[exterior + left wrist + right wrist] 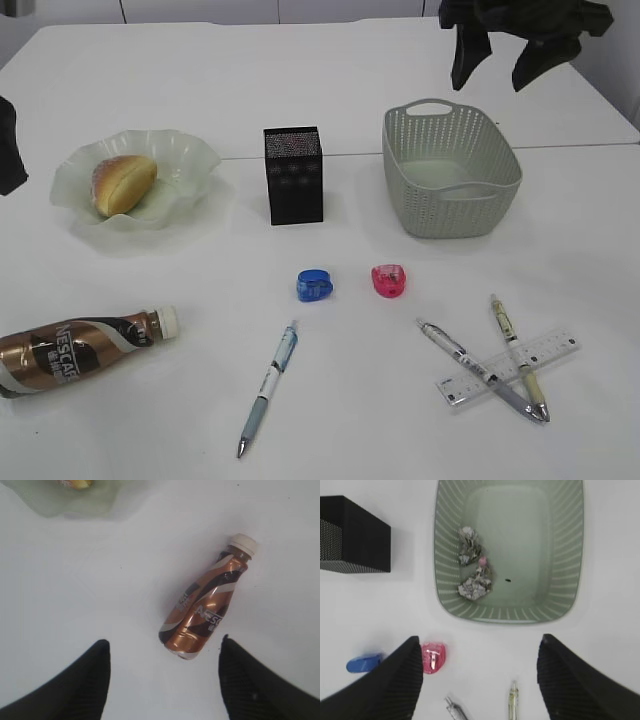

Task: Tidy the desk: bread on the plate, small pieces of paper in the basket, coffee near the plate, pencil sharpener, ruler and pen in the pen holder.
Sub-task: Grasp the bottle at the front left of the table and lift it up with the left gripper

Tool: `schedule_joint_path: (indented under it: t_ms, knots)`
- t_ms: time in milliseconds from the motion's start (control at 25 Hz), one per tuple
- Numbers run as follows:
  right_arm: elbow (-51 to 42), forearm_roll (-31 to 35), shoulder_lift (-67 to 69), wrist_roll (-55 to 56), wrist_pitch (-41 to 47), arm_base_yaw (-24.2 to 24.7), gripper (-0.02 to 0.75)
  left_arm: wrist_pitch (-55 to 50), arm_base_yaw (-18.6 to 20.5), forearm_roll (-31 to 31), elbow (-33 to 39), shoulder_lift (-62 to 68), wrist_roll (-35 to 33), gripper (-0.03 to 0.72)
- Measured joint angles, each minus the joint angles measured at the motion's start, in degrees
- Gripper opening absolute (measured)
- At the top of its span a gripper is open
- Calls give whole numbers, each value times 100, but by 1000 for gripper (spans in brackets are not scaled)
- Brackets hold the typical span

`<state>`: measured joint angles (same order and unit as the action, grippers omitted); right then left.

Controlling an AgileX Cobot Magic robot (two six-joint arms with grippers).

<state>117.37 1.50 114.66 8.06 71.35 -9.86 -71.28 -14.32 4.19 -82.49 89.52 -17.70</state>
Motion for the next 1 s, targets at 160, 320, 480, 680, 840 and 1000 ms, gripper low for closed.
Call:
schedule_joint_path:
  t_ms: [160,320,480,680,840,1000]
  knots:
    - [-726,26,-473,0,0,0,524,63,0,0,151,56,166,496]
    - [-1226,152,-854,0,0,0,524,82,0,-61,160,61,408,488]
    - [-1434,342,-1090,0,0,0,524,96,0,-132,160,264,239,486]
    - [-1459,591,-1359,0,0,0,524,111,-151,-480,160,860,-452,503]
    - [-1459,607,-1476,-11,0,0,524,182,-414,-556,160,1287,-791,574]
    - [-1459,607,-1504,-18,0,0,524,203,-507,-560,160,1706,-881,596]
